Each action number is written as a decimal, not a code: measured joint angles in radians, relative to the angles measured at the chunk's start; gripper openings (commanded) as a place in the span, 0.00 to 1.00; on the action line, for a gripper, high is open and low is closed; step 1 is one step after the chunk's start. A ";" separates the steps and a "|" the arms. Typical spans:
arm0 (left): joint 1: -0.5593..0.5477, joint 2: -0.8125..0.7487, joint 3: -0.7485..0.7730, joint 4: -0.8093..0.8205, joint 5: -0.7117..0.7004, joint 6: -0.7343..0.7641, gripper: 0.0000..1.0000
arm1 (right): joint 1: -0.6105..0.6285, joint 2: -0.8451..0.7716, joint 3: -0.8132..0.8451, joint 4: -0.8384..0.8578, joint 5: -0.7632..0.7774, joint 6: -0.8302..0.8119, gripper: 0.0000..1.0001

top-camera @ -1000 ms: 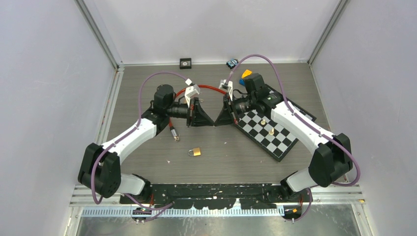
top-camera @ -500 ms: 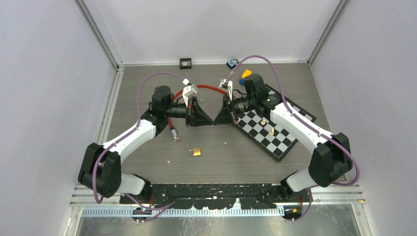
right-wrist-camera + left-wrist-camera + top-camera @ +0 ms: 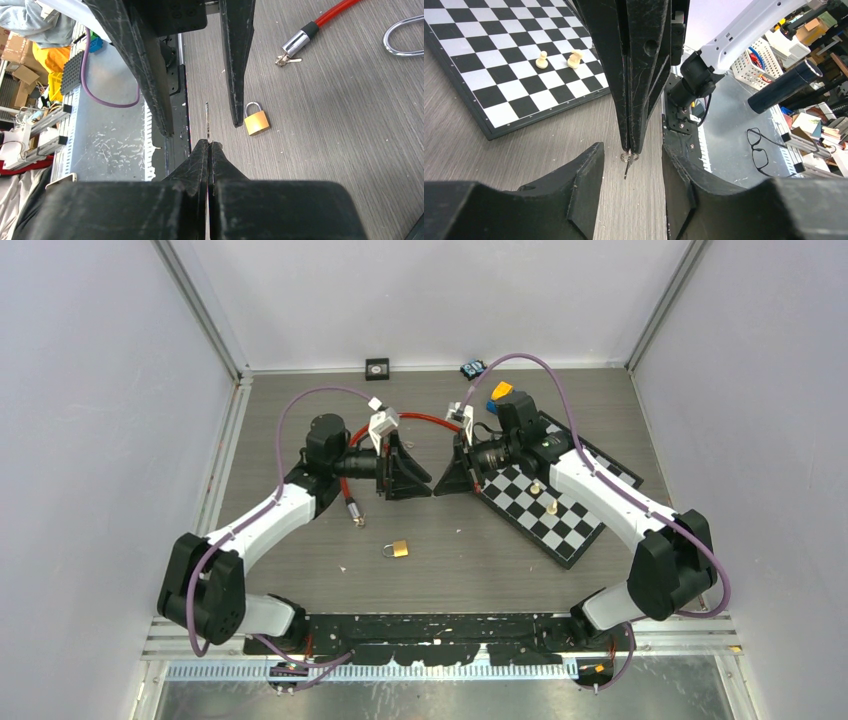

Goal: Unlock with the key

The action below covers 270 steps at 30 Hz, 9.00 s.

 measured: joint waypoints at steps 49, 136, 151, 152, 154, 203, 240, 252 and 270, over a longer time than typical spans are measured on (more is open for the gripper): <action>0.009 0.002 0.000 -0.085 -0.016 0.008 0.00 | -0.013 0.000 -0.007 -0.002 0.015 -0.015 0.01; 0.013 -0.035 0.087 -0.380 -0.042 0.334 0.73 | -0.008 0.003 0.018 -0.222 0.074 -0.190 0.01; -0.181 -0.048 0.006 -0.940 -0.467 1.028 0.86 | -0.071 -0.135 -0.040 -0.322 0.145 -0.311 0.01; -0.197 -0.035 0.000 -0.944 -0.497 1.038 0.88 | -0.082 -0.140 -0.046 -0.322 0.145 -0.311 0.01; -0.222 -0.003 -0.004 -0.945 -0.552 1.046 0.89 | -0.100 -0.149 -0.058 -0.322 0.146 -0.311 0.01; -0.364 -0.101 -0.129 -0.785 -0.838 1.098 0.00 | -0.145 -0.151 -0.082 -0.286 0.141 -0.278 0.01; -0.352 -0.381 -0.138 -0.682 -0.714 1.401 0.00 | 0.097 0.127 0.000 -0.269 0.005 -0.100 0.01; -0.301 -0.381 -0.142 -0.695 -0.575 1.337 0.00 | 0.108 0.050 0.011 -0.349 0.192 -0.210 0.01; -0.186 -0.276 -0.168 -0.662 -0.319 1.139 0.00 | 0.296 -0.196 -0.028 -0.365 0.637 -0.479 0.01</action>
